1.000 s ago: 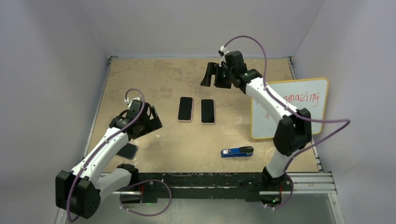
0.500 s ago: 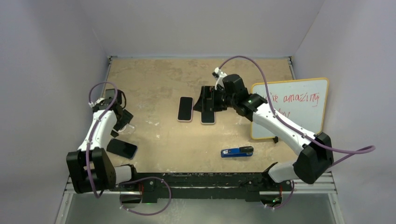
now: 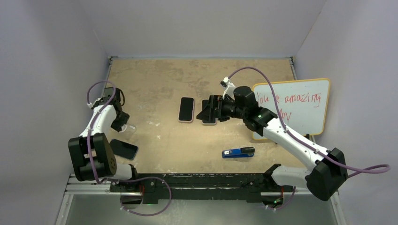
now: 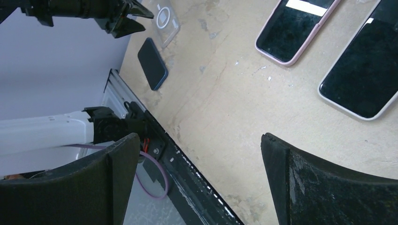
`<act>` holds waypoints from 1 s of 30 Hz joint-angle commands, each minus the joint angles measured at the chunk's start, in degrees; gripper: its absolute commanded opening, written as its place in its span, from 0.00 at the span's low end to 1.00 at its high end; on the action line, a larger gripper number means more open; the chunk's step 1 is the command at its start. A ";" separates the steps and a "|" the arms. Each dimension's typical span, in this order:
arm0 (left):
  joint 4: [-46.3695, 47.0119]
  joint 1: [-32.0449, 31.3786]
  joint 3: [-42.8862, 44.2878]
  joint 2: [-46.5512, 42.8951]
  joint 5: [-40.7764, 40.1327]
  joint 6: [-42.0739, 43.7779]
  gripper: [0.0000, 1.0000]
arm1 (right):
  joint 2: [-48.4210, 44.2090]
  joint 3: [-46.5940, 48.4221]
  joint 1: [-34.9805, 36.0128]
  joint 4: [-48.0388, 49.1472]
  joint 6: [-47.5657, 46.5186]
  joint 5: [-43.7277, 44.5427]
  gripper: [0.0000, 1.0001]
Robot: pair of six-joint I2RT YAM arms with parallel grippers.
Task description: Put the phone into the phone case
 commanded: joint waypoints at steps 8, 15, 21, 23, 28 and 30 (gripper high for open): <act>7.32 0.36 0.50 5.39 3.03 1.91 0.45 | -1.94 -0.72 0.17 3.74 -0.20 -3.50 0.99; 10.22 -0.11 0.65 9.89 6.75 0.77 0.44 | -1.41 -0.07 0.18 4.14 -0.38 -3.46 0.99; 11.36 -0.39 0.32 12.67 6.75 1.35 0.42 | -1.69 -0.35 0.22 3.56 -0.87 -2.75 0.99; 11.94 -0.43 0.00 13.03 7.06 1.21 0.42 | -1.69 -0.65 0.18 3.21 -0.97 -2.68 0.99; 12.49 -0.76 0.42 13.76 7.93 1.46 0.43 | -1.78 -0.81 0.23 2.89 -1.00 -2.51 0.99; 12.39 -1.10 0.36 14.06 7.66 1.42 0.43 | -1.88 -0.72 0.21 2.84 -1.00 -2.26 0.99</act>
